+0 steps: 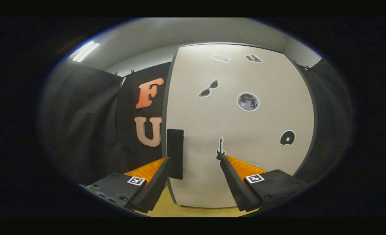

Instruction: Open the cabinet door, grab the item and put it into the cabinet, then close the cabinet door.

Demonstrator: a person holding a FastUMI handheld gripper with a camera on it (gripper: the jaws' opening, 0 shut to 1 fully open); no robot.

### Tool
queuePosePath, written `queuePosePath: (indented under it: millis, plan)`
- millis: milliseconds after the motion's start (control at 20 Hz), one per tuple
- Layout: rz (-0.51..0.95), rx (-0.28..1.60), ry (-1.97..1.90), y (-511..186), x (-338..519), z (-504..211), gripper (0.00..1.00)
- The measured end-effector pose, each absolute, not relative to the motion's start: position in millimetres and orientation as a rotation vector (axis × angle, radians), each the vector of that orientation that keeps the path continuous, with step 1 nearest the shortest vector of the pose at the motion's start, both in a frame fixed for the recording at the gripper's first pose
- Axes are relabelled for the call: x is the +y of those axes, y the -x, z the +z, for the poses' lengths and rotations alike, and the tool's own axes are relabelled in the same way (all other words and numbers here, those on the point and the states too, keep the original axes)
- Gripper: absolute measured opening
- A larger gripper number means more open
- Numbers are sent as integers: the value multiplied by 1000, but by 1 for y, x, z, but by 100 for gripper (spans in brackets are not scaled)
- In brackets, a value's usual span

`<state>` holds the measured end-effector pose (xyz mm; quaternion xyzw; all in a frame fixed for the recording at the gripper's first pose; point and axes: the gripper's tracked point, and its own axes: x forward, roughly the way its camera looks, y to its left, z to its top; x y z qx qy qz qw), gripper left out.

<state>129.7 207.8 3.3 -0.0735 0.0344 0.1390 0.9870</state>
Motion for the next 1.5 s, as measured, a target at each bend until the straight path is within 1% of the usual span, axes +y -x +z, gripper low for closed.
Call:
queuePosePath:
  millis: [200, 300, 550, 750, 850, 1100, 1500]
  plan:
    - [301, 52, 144, -86, 181, 9, 96]
    - [285, 42, 160, -67, 160, 8, 96]
    - [172, 4, 106, -30, 94, 5, 96]
    - [63, -22, 60, -5, 25, -3, 96]
    - [38, -46, 50, 9, 1, -8, 97]
    - [-56, -33, 144, 32, -43, -28, 97]
    - [27, -12, 94, 23, -37, -28, 98]
